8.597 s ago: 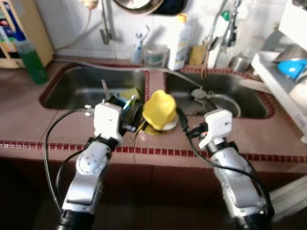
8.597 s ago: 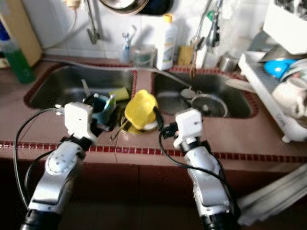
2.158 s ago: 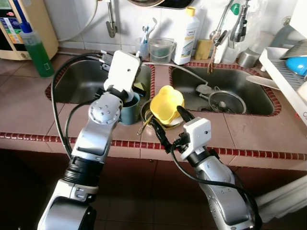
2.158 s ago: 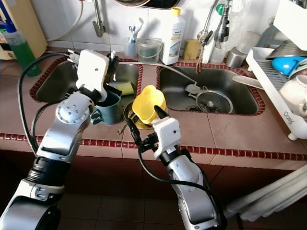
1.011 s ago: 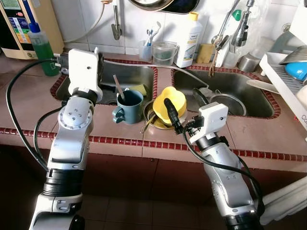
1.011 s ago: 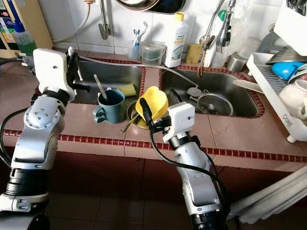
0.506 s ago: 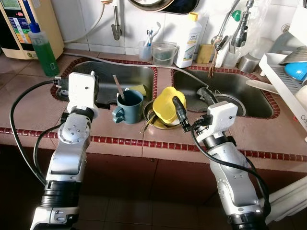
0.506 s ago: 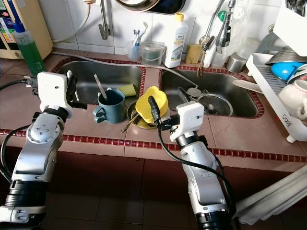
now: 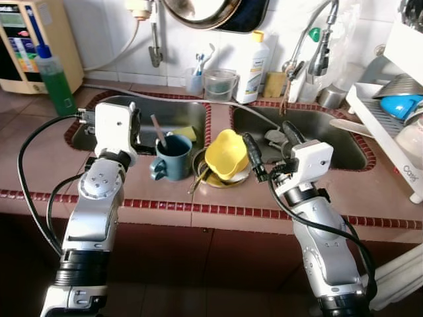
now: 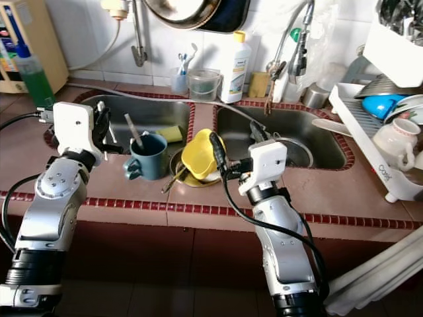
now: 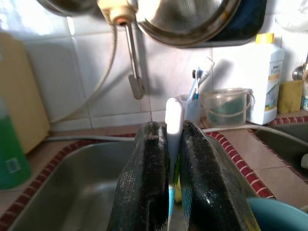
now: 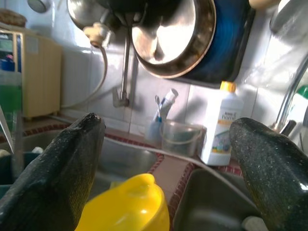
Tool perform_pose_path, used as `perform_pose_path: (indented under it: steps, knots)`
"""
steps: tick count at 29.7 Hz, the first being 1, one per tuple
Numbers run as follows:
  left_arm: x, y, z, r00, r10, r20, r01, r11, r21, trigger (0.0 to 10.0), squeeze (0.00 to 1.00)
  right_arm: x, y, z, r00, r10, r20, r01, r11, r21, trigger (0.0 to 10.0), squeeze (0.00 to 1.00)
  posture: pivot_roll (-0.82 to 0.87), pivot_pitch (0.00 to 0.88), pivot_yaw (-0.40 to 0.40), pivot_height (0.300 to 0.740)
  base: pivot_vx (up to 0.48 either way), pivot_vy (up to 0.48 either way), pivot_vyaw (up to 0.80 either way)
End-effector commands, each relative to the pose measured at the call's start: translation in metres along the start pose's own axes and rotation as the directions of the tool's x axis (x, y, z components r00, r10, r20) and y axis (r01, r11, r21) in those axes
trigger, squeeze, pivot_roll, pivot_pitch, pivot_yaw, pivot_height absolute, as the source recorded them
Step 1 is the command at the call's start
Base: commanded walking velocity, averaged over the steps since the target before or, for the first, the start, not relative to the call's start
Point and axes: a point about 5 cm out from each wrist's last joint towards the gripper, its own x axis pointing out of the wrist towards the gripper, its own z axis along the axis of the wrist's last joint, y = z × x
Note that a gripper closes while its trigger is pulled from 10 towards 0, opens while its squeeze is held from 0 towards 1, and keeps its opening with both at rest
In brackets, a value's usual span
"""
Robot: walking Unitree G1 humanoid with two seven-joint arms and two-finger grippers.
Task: Kitchen organization
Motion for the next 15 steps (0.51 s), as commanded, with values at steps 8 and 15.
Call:
perform_pose_path:
  steps: [8,15]
  knots:
    - [0.0054,-0.0027,0.0052,1.000,-0.001,0.011,0.001,1.000,-0.015,10.0,0.00,-0.0042,0.0079,0.0007,0.999,0.048,-0.015,-0.048,0.999,0.016,10.0,0.00,-0.14,0.000,-0.046,0.740,0.385,0.000,0.00]
    - [0.0060,-0.0040,0.0059,1.000,-0.004,0.013,0.004,1.000,-0.019,10.0,0.00,-0.0050,0.0085,0.0016,0.998,0.054,-0.018,-0.053,0.998,0.018,10.0,0.00,-0.15,0.000,-0.048,0.740,0.385,0.000,0.00]
